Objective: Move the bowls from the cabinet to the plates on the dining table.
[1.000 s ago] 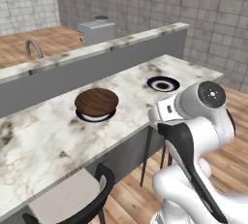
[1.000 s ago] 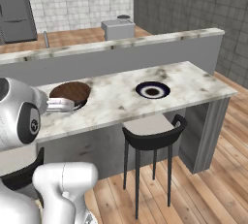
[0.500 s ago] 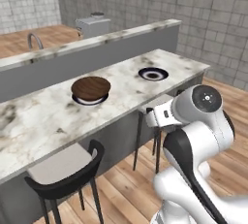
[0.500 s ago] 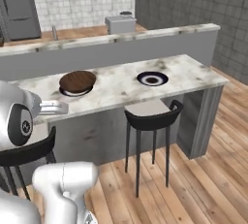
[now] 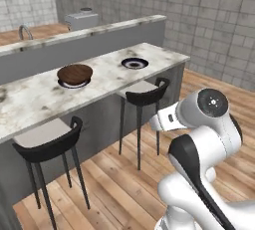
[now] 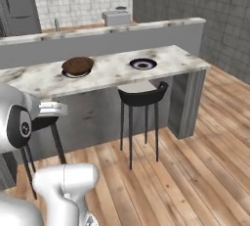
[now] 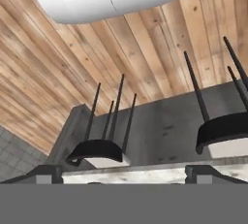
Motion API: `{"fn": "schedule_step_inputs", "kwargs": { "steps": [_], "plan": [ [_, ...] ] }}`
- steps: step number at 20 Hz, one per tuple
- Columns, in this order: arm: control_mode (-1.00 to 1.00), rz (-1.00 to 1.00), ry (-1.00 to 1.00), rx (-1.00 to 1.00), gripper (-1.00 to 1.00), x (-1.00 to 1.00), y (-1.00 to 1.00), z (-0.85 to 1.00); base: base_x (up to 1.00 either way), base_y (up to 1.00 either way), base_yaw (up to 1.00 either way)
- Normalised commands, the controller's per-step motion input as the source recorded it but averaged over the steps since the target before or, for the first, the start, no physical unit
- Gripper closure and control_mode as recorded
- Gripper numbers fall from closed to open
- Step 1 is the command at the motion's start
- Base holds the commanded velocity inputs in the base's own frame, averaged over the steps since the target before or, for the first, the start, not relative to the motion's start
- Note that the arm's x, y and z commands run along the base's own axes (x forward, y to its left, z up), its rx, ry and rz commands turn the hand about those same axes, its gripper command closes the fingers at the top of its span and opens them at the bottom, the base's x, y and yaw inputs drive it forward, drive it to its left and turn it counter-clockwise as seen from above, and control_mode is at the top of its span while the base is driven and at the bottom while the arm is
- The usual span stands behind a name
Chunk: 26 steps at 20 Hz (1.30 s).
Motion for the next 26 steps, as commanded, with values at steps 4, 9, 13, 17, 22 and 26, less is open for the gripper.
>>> {"fn": "schedule_step_inputs", "kwargs": {
  "steps": [4, 9, 13, 17, 22, 26],
  "plan": [
    [1.00, 0.00, 0.00, 0.00, -1.00, 0.00, 0.00, 0.00, -0.11, -0.58, -0.29],
    [1.00, 0.00, 0.00, 0.00, -1.00, 0.00, 0.00, 0.00, 0.01, -0.50, -0.51],
    [1.00, 0.00, 0.00, 0.00, -1.00, 0.00, 0.00, 0.00, 0.17, -0.63, -0.49],
    [1.00, 0.00, 0.00, 0.00, -1.00, 0.00, 0.00, 0.00, 0.32, -0.67, -0.44],
    [1.00, 0.00, 0.00, 0.00, -1.00, 0.00, 0.00, 0.00, 0.30, -0.75, -0.42],
    [1.00, 0.00, 0.00, 0.00, -1.00, 0.00, 0.00, 0.00, 0.68, -0.52, -0.36]
  ]
}}
